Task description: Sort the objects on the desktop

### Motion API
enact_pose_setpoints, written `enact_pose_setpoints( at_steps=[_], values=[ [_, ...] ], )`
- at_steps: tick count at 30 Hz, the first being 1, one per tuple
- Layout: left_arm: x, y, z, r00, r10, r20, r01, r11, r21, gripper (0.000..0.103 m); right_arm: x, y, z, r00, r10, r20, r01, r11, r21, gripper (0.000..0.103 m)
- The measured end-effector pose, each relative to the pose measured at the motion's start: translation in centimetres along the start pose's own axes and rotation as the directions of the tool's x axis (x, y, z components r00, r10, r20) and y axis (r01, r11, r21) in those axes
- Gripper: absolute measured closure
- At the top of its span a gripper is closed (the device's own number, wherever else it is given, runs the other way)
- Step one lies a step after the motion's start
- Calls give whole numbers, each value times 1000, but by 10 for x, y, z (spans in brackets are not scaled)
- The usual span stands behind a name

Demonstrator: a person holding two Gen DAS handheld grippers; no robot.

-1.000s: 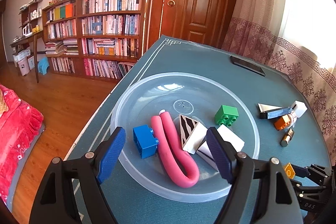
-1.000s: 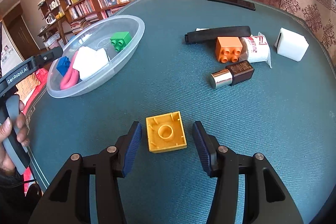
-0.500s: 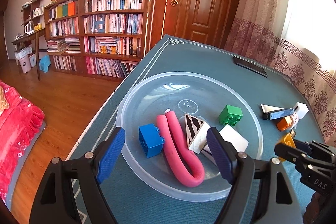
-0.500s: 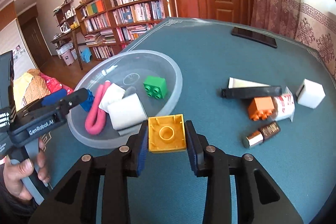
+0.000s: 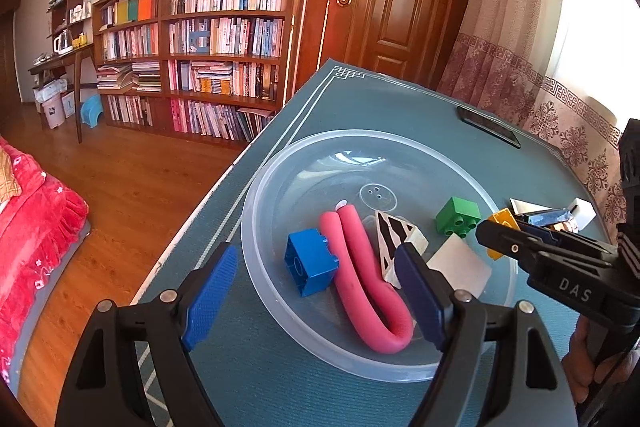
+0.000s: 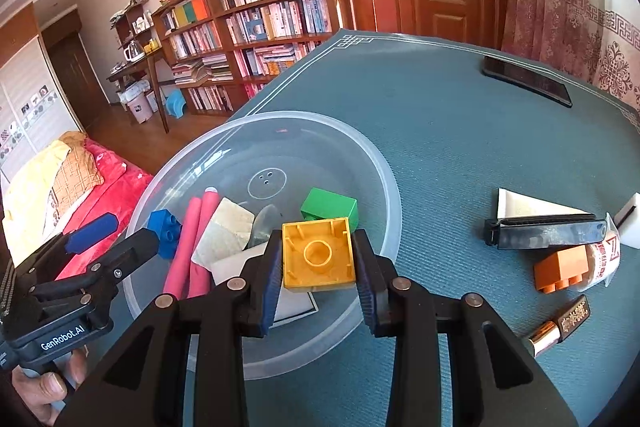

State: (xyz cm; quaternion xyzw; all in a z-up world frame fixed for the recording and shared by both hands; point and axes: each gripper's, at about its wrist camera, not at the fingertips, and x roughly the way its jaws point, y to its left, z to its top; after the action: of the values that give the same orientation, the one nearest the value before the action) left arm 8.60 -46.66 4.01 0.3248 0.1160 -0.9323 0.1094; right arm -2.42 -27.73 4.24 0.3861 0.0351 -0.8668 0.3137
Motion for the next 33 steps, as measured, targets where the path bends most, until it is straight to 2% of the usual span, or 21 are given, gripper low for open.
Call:
enact_pose_setpoints(
  at_steps=[3,9,20,22,24,33],
  values=[
    [0,-1,-1,1000,1,-1,-1,1000,5,19,-1,-3,-2,1000,24,0,-24,1000,17,66],
    [-1,-5,-2,1000,1,-2,-1,1000,12,19,-17,-8,-3,996,45,75,-49,998,49,38],
    [-8,-20,-2,1000,-11,4,11,999,39,19,-50,-17,-21,980,-18,200,5,998,65,38],
    [-10,-24,-1,1000,-16,5,16,999,50,19,-55,-23,-28,976,-34,217,21,998,64,32],
    [-11,-31,-1,1000,-22,4,22,998,64,19,-58,-30,-34,975,-58,214,42,996,78,24],
    [-16,-70,-2,998,-63,-1,63,989,133,14,-79,-85,-59,973,-145,179,106,971,214,23]
  ],
)
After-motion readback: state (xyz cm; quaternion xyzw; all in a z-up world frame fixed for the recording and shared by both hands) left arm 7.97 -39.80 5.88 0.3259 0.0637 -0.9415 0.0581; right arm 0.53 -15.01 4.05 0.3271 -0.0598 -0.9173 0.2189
